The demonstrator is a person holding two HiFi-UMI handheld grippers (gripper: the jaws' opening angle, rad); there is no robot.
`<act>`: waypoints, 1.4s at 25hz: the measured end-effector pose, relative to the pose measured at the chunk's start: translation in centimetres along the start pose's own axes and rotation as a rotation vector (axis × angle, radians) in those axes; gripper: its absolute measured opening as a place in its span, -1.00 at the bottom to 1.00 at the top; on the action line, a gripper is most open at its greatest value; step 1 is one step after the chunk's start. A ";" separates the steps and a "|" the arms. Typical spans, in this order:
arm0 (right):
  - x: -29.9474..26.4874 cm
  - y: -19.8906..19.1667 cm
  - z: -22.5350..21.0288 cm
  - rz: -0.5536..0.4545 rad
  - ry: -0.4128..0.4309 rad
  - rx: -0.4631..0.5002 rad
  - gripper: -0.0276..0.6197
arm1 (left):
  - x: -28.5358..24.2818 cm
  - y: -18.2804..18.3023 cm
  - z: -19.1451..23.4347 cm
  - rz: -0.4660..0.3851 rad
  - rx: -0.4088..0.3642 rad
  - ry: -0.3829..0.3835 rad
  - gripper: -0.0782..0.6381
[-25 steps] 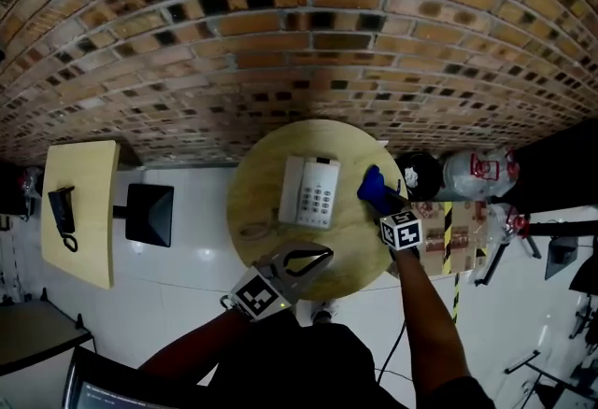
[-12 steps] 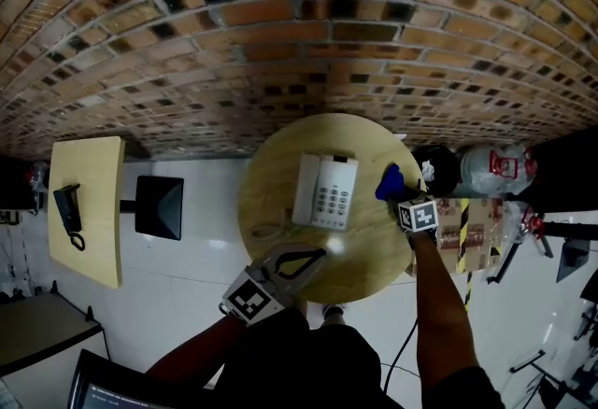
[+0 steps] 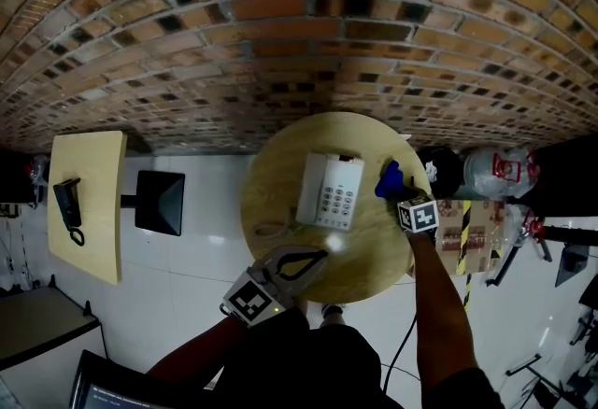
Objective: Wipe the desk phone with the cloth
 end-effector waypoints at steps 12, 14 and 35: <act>-0.3 13.5 9.9 -0.180 0.225 0.223 -0.65 | 2.7 1.2 1.1 -0.040 -0.004 0.059 -0.78; -1.7 14.3 10.8 -0.157 0.229 0.245 -0.65 | 3.3 1.1 1.6 -0.047 0.004 0.074 -0.78; -3.1 -1.5 23.5 0.125 0.490 0.268 -0.65 | 4.9 0.0 2.4 -0.060 0.017 0.078 -0.78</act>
Point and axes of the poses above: the fingertips, and each gripper's own axes: x backward along the fingers, z to its left, y out of its top, the point moved 3 cm from there along x, backward along the fingers, and after that the axes turned 4 degrees about y, right-handed, at the moved point
